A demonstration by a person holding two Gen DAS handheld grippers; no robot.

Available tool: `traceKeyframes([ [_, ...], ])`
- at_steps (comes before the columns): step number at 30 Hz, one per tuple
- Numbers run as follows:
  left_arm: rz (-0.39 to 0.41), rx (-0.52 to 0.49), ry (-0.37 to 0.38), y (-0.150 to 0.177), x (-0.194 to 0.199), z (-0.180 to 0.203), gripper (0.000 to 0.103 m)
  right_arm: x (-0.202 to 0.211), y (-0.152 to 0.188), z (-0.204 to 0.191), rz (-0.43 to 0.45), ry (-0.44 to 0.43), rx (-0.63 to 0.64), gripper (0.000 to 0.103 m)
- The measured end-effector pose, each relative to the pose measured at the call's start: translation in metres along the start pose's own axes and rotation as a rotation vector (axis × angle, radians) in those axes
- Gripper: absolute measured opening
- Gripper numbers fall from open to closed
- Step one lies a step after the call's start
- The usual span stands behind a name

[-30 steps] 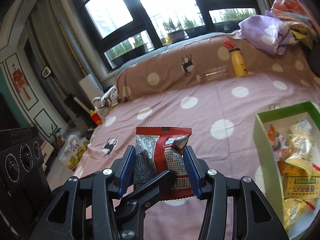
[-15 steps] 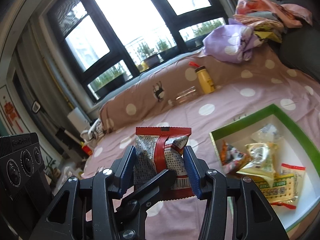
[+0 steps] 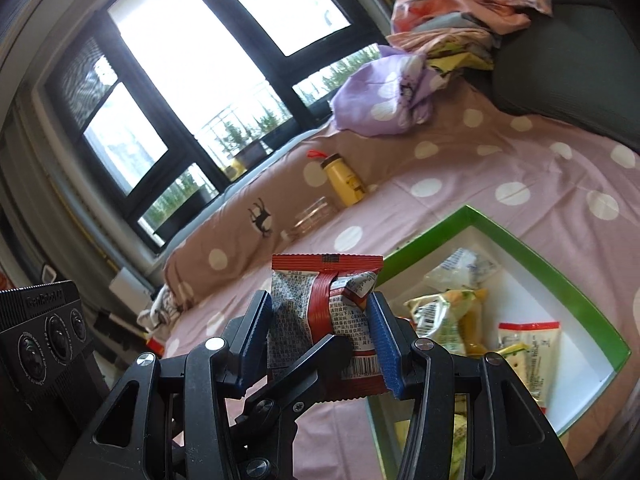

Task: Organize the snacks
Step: 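Carry the red-and-silver packet over the green box with the right gripper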

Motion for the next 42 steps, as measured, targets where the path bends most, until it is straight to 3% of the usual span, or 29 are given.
traceKeyframes([
  [16, -0.078, 0.035, 0.081, 0.008, -0.037, 0.013, 0.027, -0.010, 0.002, 0.045, -0.059, 0.080, -0.093, 0.052],
  [42, -0.179, 0.107, 0.145, 0.028, -0.070, 0.013, 0.027, -0.029, 0.015, 0.080, -0.156, 0.164, -0.166, 0.052],
])
Point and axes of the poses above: each gripper's, at about its wrist camera, not at the fingertips, and x roughly against the way its jaws point, z to its right, y to its underside, the point moved 10 cm from there along -x, roughly the way its jaws point, and after that the axes turned 1 degree about -x, right-handed, at the moved point
